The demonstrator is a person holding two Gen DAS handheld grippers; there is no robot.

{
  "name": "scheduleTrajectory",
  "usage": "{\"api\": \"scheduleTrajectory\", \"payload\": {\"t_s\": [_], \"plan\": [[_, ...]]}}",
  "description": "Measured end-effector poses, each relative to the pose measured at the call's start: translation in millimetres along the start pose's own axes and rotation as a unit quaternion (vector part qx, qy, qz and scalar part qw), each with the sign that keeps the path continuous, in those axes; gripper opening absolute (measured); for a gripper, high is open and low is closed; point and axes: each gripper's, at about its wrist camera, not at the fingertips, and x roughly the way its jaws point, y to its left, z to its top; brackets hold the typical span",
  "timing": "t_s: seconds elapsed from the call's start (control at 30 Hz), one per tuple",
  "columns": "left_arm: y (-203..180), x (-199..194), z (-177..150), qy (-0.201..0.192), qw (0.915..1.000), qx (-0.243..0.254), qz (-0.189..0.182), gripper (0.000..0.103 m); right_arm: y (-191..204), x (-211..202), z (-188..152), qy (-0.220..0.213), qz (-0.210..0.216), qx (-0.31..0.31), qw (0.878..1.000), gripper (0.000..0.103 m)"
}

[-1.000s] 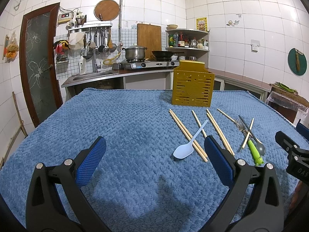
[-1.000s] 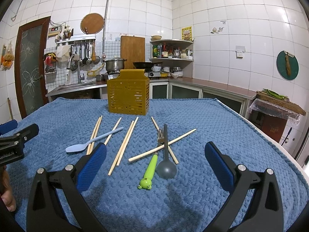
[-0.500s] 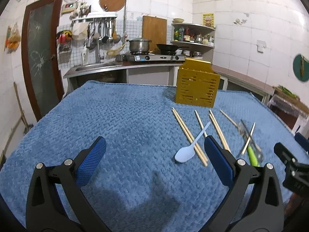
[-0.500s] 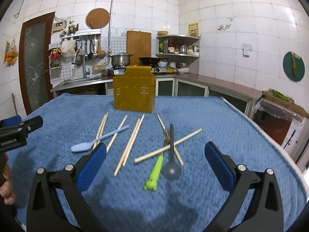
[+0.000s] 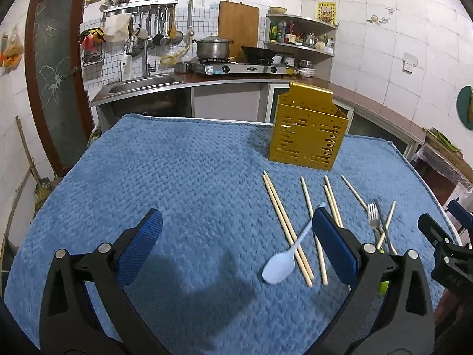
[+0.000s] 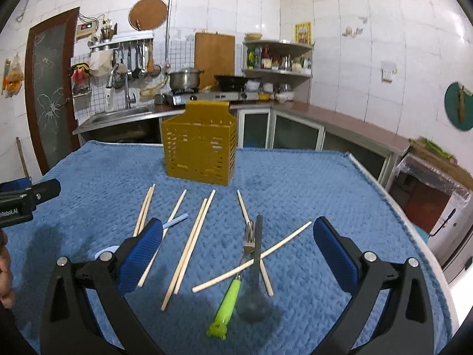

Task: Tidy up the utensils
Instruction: 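Lower the right tool onto a chopstick while the left tool lowers onto another chopstick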

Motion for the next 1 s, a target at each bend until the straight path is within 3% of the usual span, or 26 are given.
{"api": "scheduleTrajectory", "payload": {"t_s": [0.5, 0.87, 1.0], "plan": [[-11.9, 92.6, 18.4, 0.072, 0.9974, 0.011, -0.003, 0.098, -25.6, 108.3, 2.0, 0.107, -0.004, 0.017, 0.994, 0.099], [-21.9, 132.1, 15.9, 0.112, 0.9932, 0.023, -0.022, 0.098, -21.2, 145.3, 2.1, 0.125, -0.007, 0.015, 0.992, 0.099], [-24.7, 139.9, 11.2, 0.124, 0.9915, 0.031, -0.027, 0.088, -28.7, 148.0, -4.7, 0.129, -0.015, 0.021, 0.991, 0.099]]}}
